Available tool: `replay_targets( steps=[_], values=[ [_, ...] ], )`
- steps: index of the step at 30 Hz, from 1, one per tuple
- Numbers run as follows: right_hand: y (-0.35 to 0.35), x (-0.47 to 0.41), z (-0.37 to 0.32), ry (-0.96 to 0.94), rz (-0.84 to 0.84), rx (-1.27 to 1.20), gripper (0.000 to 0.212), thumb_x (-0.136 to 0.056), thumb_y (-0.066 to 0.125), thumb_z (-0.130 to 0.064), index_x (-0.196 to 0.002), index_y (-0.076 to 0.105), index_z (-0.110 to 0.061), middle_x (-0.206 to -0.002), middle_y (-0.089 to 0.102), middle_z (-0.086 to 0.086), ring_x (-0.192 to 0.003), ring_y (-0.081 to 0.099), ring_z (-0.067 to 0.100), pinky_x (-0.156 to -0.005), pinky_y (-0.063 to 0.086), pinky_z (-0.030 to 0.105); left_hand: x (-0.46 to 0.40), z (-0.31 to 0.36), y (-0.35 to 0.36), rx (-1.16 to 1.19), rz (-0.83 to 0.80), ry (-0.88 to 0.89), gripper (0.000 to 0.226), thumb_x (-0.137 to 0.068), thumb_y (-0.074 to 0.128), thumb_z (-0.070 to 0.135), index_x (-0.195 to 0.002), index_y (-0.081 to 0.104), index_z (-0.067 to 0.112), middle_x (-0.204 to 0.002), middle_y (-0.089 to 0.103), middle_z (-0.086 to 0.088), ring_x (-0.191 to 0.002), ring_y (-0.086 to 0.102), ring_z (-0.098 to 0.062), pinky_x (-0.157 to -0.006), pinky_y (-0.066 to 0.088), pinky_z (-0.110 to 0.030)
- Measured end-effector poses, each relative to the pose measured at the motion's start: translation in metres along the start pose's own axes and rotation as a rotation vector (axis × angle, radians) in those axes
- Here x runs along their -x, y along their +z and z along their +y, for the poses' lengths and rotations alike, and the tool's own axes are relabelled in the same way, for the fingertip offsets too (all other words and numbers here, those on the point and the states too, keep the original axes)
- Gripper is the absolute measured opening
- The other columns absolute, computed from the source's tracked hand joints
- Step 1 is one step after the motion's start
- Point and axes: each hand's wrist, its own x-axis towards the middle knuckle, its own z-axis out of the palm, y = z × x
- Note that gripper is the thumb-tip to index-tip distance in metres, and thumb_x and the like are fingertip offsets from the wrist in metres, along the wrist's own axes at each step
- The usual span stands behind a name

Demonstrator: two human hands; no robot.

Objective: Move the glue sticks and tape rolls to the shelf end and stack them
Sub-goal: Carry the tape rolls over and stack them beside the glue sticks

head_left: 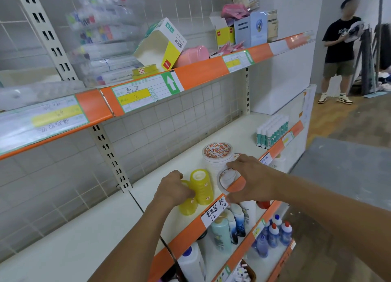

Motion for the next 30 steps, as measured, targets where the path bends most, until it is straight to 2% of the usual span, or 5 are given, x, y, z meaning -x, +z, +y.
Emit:
replay_targets(
  steps=[5,16,21,25,30],
  values=[
    [0.001,-0.001,0.000,0.005,-0.002,0.005,0.107,-0.071,0.073,-0.067,-0.155,0.027,-0.017,-0.151,0.031,-0.001,-0.141,0.023,0.020,-0.116,0.030,0.040,-0.003,0.001,-0.001,0.072,-0.026,-0.003,0.079,-0.071,0.083,0.023,-0.140,0.044,0.017,-0.137,0.048,-0.006,-0.120,0.051,-0.023,-0.090,0.048,-0.031],
    [0.005,-0.002,0.001,-0.012,-0.005,-0.035,0.109,-0.067,0.075,-0.068,-0.153,0.030,-0.019,-0.146,0.035,-0.002,-0.138,0.031,0.019,-0.115,0.033,0.040,-0.002,-0.004,0.000,0.125,-0.049,0.002,0.079,-0.070,0.083,0.018,-0.140,0.044,0.019,-0.135,0.048,-0.005,-0.117,0.051,-0.022,-0.092,0.048,-0.031],
    [0.007,-0.003,-0.003,-0.022,0.007,-0.038,0.110,-0.066,0.075,-0.069,-0.153,0.030,-0.018,-0.145,0.036,0.000,-0.140,0.027,0.020,-0.116,0.030,0.041,0.002,-0.004,-0.001,0.097,-0.070,0.029,0.087,-0.069,0.087,0.028,-0.143,0.043,0.019,-0.141,0.046,-0.003,-0.125,0.048,-0.022,-0.099,0.046,-0.035],
    [0.007,-0.002,-0.006,-0.029,-0.009,-0.044,0.120,-0.055,0.066,-0.079,-0.153,0.031,-0.019,-0.146,0.034,-0.002,-0.142,0.024,0.021,-0.117,0.029,0.041,0.007,-0.002,-0.002,0.046,-0.064,0.080,0.090,-0.072,0.084,0.038,-0.146,0.037,0.019,-0.147,0.042,-0.002,-0.131,0.044,-0.021,-0.100,0.043,-0.032],
    [0.002,0.004,-0.006,-0.014,-0.017,-0.034,0.108,-0.072,0.076,-0.063,-0.155,0.024,-0.019,-0.155,0.026,0.001,-0.146,0.017,0.021,-0.119,0.025,0.039,0.015,0.002,-0.001,-0.064,0.013,0.131,0.084,-0.079,0.072,0.054,-0.148,0.035,0.022,-0.150,0.039,-0.003,-0.134,0.042,-0.021,-0.104,0.041,-0.033]
  ],
)
